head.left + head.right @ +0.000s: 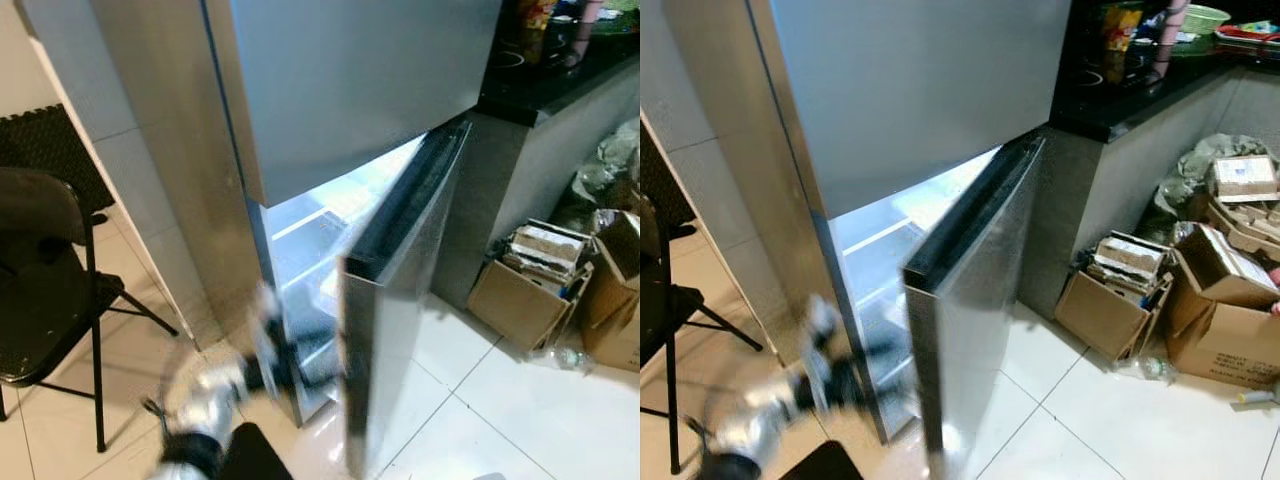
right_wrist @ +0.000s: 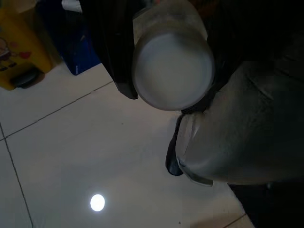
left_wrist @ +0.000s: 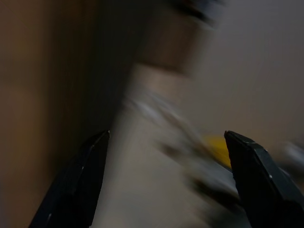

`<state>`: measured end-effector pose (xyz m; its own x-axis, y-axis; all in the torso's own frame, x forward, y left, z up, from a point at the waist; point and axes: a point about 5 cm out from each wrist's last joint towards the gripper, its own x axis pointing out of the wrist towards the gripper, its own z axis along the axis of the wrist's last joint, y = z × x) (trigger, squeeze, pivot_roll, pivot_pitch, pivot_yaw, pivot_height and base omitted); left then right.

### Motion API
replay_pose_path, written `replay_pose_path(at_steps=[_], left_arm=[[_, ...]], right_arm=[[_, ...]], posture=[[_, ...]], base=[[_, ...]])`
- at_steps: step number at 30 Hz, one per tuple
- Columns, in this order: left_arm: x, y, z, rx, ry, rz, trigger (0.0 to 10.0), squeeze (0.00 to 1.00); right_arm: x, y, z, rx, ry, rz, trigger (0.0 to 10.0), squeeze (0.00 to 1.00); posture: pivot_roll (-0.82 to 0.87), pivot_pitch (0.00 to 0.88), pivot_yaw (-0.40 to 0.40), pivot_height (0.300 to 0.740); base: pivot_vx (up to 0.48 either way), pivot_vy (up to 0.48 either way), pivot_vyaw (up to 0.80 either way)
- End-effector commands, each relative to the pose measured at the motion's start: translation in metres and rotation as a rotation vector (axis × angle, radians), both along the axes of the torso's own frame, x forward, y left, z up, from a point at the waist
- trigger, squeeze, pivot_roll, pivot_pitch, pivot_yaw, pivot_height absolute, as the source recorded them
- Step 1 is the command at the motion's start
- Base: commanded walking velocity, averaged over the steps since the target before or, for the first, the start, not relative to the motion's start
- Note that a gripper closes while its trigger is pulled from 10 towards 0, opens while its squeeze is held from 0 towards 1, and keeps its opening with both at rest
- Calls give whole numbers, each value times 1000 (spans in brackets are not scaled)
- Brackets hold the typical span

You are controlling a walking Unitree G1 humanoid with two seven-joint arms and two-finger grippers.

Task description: Restocking fridge

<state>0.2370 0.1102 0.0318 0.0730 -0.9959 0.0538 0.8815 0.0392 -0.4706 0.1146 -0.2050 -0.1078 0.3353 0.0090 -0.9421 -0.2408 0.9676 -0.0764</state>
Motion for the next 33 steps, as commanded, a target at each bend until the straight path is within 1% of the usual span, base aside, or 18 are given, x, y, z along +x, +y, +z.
replay_pose_path(at_steps=[1, 4, 7, 10, 12, 14, 15, 16, 17, 18, 19, 21, 22, 26, 27, 28, 29, 33], left_arm=[[0, 2, 3, 27, -26, -35, 10000, 0], [4, 7, -4, 57, -6, 55, 10000, 0], [4, 11, -9, 80, 11, 86, 10000, 0], [-2, 33, -32, 227, 89, 240, 10000, 0], [-4, 38, -36, 257, 109, 271, 10000, 0], [-14, 51, -53, 359, 164, 378, 10000, 0], [-14, 51, -53, 359, 164, 378, 10000, 0], [-18, 55, -59, 390, 189, 414, 10000, 0], [-26, 62, -70, 468, 227, 492, 10000, 0], [-26, 62, -70, 468, 227, 492, 10000, 0], [-35, 69, -80, 540, 269, 578, 10000, 0], [-43, 74, -88, 592, 313, 643, 10000, 0], [-45, 75, -90, 602, 321, 655, 10000, 0], [-66, 81, -104, 682, 400, 727, 10000, 0], [-75, 82, -110, 720, 433, 742, 10000, 0], [-93, 85, -119, 776, 500, 762, 10000, 0], [-100, 86, -122, 794, 528, 769, 10000, 0], [-112, 88, -127, 825, 570, 785, 10000, 0]], right_arm=[[-6, 1, -2, 6, 19, -5, 10000, 0], [-6, 0, -2, 4, 19, -5, 10000, 0], [-6, 0, -2, 4, 20, -4, 10000, 0], [-6, 0, -2, 3, 21, -2, 10000, 0], [-6, 0, -2, 3, 21, -2, 10000, 0], [-6, 0, -2, 2, 22, 0, 10000, 0], [-6, 0, -2, 2, 22, 0, 10000, 0], [-6, 0, -2, 1, 23, 1, 10000, 0], [-6, -1, -2, 0, 23, 2, 10000, 0], [-6, -1, -2, 0, 23, 2, 10000, 0], [-6, -1, -2, -2, 24, 3, 10000, 0], [-6, -1, -2, -2, 24, 4, 10000, 0], [-6, -1, -2, -2, 24, 3, 10000, 0], [-6, -1, -2, -3, 24, 5, 10000, 0], [-6, -1, -2, -3, 23, 5, 10000, 0], [-6, -1, -1, -4, 21, 5, 10000, 0], [-6, -1, -1, -4, 18, 4, 10000, 0], [-4, -1, -1, 4, 2, -10, 10000, 0]], posture=[[30, 0, 2, 738], [32, 0, 0, 738], [32, 0, -1, 738], [32, 0, -1, 738], [31, 0, -1, 738], [32, 0, -3, 738], [32, 0, -3, 738], [32, 0, -3, 738], [31, 0, -3, 738], [31, 0, -3, 738], [32, 0, -5, 738], [31, 0, -6, 738], [31, 0, -6, 738], [30, 0, -7, 738], [30, 0, -6, 738], [30, 0, -6, 738], [30, 0, -6, 738], [25, 0, -7, 738]], base=[[0, 0, 0], [0, 0, 0], [0, 0, 0], [0, 0, 0], [0, 0, 0], [0, 0, 0], [0, 0, 0], [0, 0, 0], [0, 0, 0], [0, 0, 0], [0, 0, 0], [0, 0, 0], [0, 0, 0], [0, 0, 0], [0, 0, 0], [0, 0, 0], [0, 0, 0], [0, 0, 0]])
